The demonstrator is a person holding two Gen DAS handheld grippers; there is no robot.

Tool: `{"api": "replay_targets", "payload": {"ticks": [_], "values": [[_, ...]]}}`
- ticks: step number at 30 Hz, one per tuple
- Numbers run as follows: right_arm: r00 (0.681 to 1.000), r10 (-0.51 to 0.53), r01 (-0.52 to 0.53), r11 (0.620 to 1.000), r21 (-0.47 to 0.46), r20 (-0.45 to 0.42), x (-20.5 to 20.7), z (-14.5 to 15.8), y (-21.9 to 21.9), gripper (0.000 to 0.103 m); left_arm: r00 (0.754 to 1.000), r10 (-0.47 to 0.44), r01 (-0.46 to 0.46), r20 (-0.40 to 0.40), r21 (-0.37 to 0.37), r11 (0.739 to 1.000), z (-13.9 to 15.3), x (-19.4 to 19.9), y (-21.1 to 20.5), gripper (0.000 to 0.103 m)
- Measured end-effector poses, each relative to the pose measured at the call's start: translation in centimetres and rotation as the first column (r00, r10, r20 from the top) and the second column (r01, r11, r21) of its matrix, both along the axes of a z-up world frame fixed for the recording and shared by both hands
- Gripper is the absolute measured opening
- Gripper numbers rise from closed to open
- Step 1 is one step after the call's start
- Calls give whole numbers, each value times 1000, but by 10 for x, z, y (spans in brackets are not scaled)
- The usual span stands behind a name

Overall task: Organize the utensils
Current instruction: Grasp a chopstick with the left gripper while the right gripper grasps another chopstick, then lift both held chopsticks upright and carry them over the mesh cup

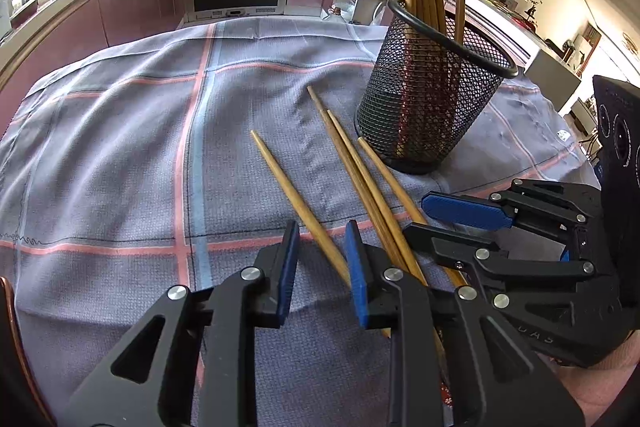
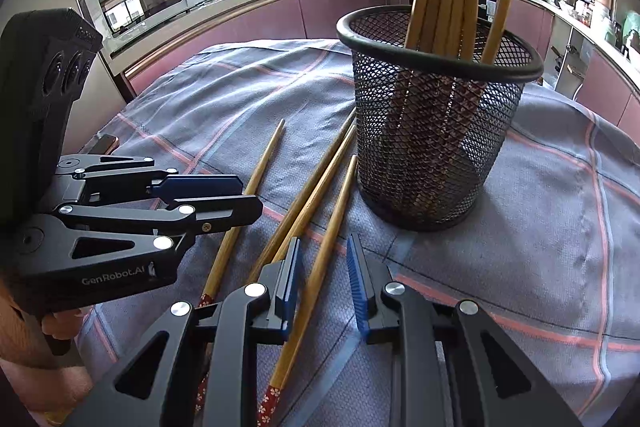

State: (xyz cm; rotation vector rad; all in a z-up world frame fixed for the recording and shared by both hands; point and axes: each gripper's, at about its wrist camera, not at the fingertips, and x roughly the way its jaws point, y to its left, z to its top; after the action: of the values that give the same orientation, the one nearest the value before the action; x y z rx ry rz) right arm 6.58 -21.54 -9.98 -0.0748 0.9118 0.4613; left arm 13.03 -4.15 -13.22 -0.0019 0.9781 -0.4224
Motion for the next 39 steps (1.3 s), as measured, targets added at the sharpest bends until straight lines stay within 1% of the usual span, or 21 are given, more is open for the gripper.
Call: {"api": "replay_targets", "payload": {"ticks": [1,3,6,7,10,19,21,23,26,30,33,34,39], "values": [[1000,-2,2,1000,1,0,0,0,0,21,1000,1,-1,-1,-2,1000,0,0,0,23],[1000,-9,9,1000,2,-3,1,0,-2,14,1000,10,-10,-2,-6,1000,0,-1,1,23],[1000,-8,8,1000,13,-12,1,-1,-2,9,1000,21,-21,-2,-7,1000,-1,-3,3,19],[1000,-7,7,1000,13,-12,0,-1,-3,9,1000,23,-23,1,-5,1000,-1,-5,3,16],[1000,-4,4,1000,17,-14,0,-1,-4,9,1000,24,-24,8,5,1000,-1,-9,1,15],[1000,4,-4,1000,13,-20,-10,1,-13,6,1000,17,-17,7,1,1000,0,-21,2,11],[1000,3,-3,1000,1,-18,-11,1,-13,6,1000,19,-19,11,14,1000,0,-21,2,12],[1000,1,-1,1000,-11,-15,-10,1,-13,6,1000,25,-25,10,20,999,0,-20,3,25],[1000,-1,2,999,-43,3,-9,2,-8,8,999,29,-30,19,39,999,-1,-14,2,24],[1000,11,-10,997,-73,22,-6,1,-1,9,999,29,-30,19,46,998,-1,-6,0,23],[1000,8,-7,998,-55,16,-5,1,-3,6,999,48,-49,22,55,997,-1,-5,0,17],[1000,3,-3,999,-49,16,-5,1,-4,6,998,56,-57,22,51,997,-1,-5,0,13],[1000,-2,2,1000,-5,10,-8,4,-13,5,996,81,-82,22,33,996,0,-9,3,10]]}}
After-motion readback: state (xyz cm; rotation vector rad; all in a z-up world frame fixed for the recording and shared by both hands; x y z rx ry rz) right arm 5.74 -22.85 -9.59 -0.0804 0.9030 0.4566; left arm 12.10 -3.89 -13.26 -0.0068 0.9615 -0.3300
